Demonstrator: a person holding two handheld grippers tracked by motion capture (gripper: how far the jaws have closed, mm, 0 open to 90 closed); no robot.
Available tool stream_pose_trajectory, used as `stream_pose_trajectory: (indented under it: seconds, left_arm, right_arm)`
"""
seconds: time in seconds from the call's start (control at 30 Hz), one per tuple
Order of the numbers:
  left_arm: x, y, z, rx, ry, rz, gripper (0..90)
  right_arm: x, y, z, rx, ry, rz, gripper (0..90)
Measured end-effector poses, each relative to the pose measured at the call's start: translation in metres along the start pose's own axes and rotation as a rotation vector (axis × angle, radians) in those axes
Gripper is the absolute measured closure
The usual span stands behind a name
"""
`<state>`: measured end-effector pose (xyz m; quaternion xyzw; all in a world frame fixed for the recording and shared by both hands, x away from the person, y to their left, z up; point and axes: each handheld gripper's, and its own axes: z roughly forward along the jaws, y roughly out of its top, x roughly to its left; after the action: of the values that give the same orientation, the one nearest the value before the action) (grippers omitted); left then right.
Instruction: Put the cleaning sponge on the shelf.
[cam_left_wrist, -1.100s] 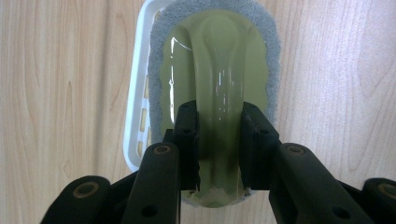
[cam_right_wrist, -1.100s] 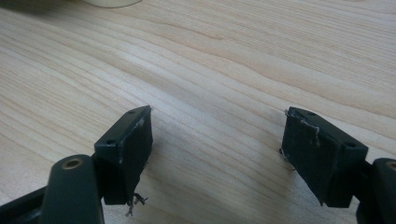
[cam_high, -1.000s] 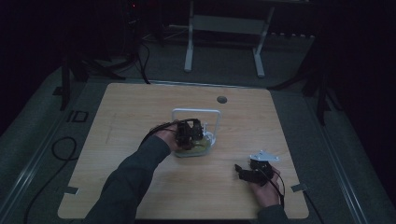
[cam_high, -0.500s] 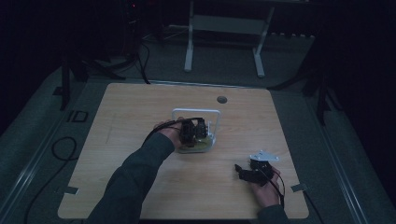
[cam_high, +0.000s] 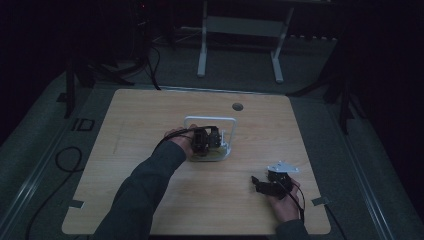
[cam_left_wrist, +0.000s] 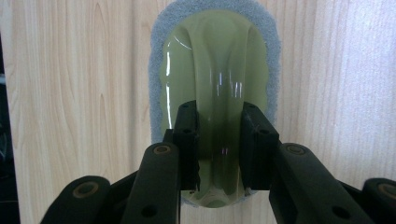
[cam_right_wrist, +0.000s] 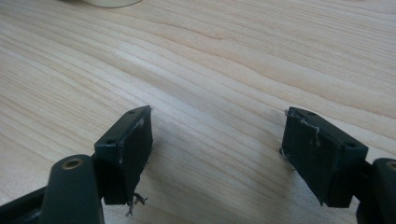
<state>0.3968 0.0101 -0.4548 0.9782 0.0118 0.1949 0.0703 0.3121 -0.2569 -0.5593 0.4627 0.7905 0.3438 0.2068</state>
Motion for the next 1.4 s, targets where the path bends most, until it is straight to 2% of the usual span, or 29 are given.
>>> stream_pose_trajectory:
  seconds: [0.43, 0.93, 1.4]
  left_arm:
    - [-0.001, 0.000, 0.006, -0.001, 0.010, 0.039, 71.4]
    - [0.000, 0.000, 0.009, 0.012, 0.031, 0.041, 71.3]
    - [0.001, 0.003, 0.013, 0.000, 0.058, 0.039, 71.3]
  right_arm:
    - [0.000, 0.000, 0.000, 0.000, 0.000, -0.001, 24.2]
    - [0.000, 0.000, 0.000, 0.000, 0.001, -0.002, 24.2]
    - [0.000, 0.000, 0.000, 0.000, 0.001, -0.002, 24.1]
